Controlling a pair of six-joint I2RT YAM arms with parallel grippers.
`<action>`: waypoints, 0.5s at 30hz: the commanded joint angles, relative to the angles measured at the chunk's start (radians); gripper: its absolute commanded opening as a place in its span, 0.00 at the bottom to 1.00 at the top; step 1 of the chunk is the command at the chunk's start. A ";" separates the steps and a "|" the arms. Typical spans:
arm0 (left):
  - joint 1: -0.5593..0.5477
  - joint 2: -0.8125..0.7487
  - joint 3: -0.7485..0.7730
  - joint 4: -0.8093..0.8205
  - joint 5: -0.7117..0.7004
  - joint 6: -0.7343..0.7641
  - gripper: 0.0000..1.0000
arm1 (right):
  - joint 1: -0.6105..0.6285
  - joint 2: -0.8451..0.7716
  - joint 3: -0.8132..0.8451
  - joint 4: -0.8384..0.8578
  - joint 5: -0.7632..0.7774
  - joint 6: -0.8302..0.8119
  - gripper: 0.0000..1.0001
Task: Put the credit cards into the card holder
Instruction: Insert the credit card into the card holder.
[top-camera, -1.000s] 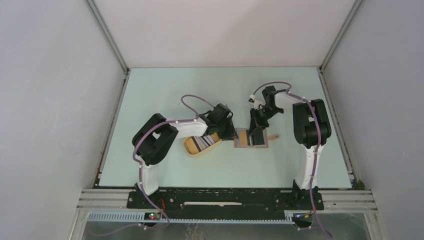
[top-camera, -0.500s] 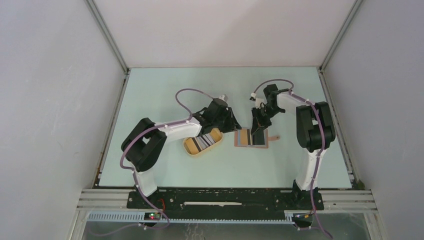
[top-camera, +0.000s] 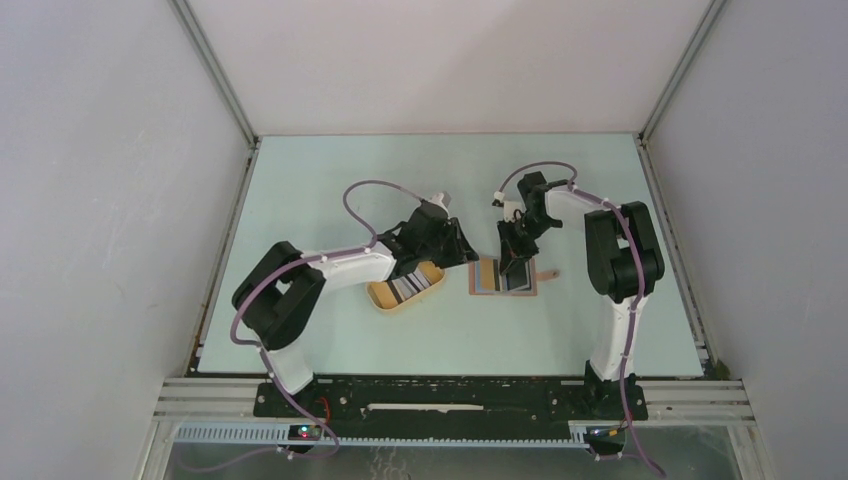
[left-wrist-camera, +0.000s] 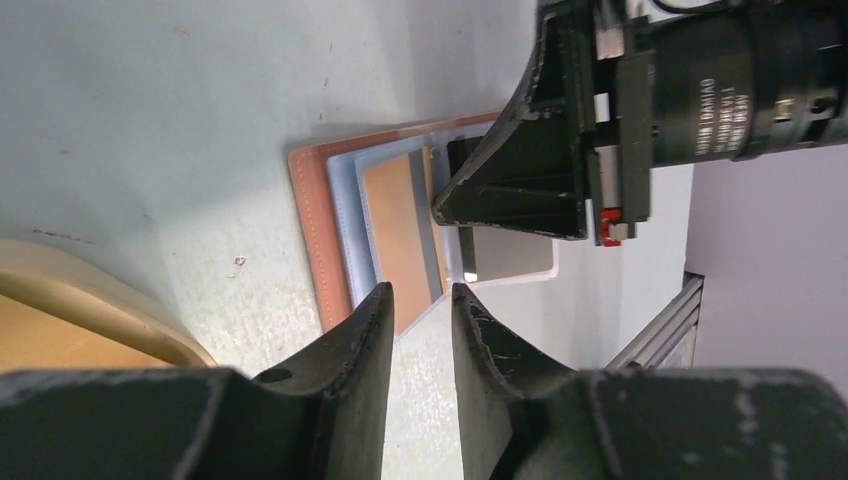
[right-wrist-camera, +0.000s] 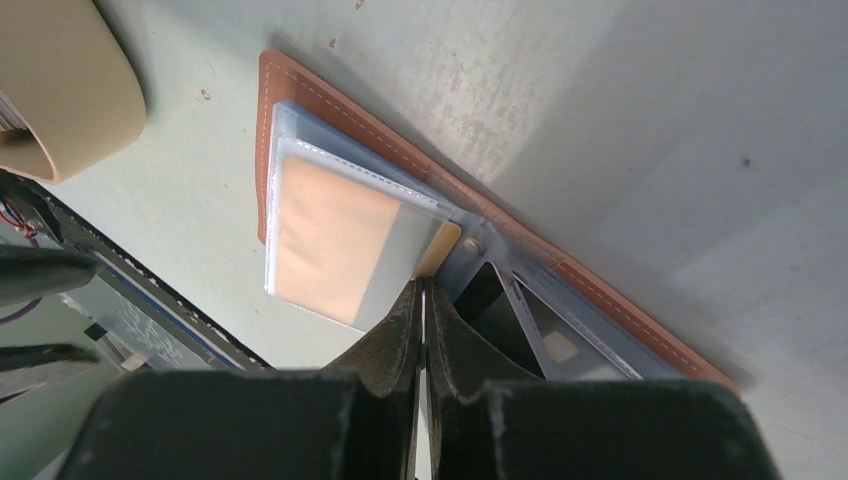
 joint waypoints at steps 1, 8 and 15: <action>0.006 -0.077 -0.040 0.099 -0.026 0.025 0.33 | 0.009 0.029 0.022 -0.001 -0.006 -0.013 0.10; 0.010 -0.036 -0.061 0.190 0.055 -0.020 0.34 | -0.004 -0.012 0.028 -0.014 -0.089 -0.035 0.11; 0.011 0.017 -0.046 0.200 0.111 -0.059 0.33 | -0.080 -0.059 0.022 -0.043 -0.196 -0.094 0.12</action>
